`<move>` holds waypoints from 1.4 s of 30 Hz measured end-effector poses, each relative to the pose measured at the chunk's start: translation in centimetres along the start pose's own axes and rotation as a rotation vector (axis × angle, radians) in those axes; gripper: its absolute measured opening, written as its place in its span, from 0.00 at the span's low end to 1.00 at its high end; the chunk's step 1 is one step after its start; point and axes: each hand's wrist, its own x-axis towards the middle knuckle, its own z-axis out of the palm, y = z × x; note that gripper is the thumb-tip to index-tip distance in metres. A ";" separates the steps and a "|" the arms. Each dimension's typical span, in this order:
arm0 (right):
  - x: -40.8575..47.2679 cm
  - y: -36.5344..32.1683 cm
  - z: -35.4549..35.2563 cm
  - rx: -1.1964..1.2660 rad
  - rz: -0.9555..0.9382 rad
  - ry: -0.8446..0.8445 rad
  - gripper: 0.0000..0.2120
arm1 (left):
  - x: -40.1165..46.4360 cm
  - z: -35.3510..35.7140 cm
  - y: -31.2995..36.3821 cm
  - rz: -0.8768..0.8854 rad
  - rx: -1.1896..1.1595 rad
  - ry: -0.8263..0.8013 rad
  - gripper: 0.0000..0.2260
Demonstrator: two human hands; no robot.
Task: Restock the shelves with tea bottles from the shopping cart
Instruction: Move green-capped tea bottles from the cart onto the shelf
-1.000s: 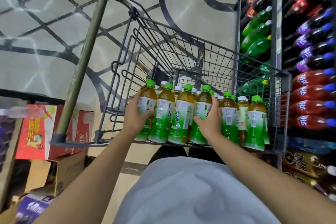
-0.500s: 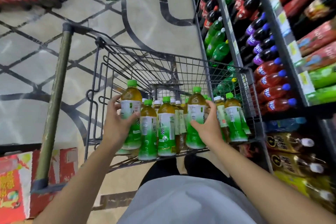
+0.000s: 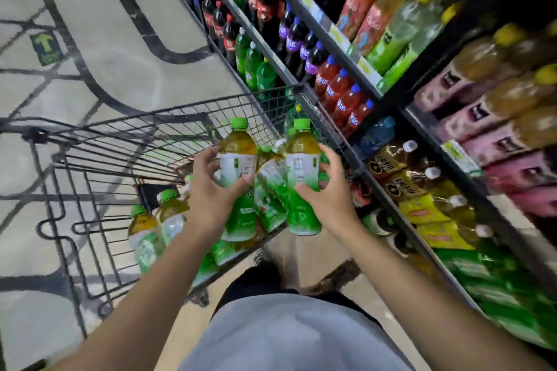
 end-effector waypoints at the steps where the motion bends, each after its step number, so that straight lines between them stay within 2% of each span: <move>1: -0.6 0.4 -1.1 0.014 0.004 0.036 0.40 | -0.2 1.1 0.3 0.003 0.006 -0.031 0.32; 8: -6.8 1.9 -10.4 0.116 -0.027 0.294 0.39 | -4.7 10.3 3.9 0.072 0.006 -0.217 0.30; 12: -10.2 0.8 -16.2 0.119 -0.081 0.444 0.38 | -7.5 15.8 7.2 0.171 0.015 -0.342 0.30; 18: -13.9 -4.3 -25.3 0.116 -0.264 0.578 0.38 | -11.4 22.6 15.1 0.337 -0.100 -0.505 0.28; 25: -16.5 -12.5 -32.2 0.072 -0.458 0.751 0.38 | -14.6 27.6 26.3 0.538 -0.213 -0.623 0.28; 38: -19.9 -25.8 -41.4 0.060 -0.696 0.803 0.37 | -17.6 30.9 43.8 0.775 -0.419 -0.939 0.32; 42: -20.6 -28.5 -43.2 0.080 -0.755 0.867 0.35 | -17.9 31.7 47.6 0.873 -0.480 -1.003 0.30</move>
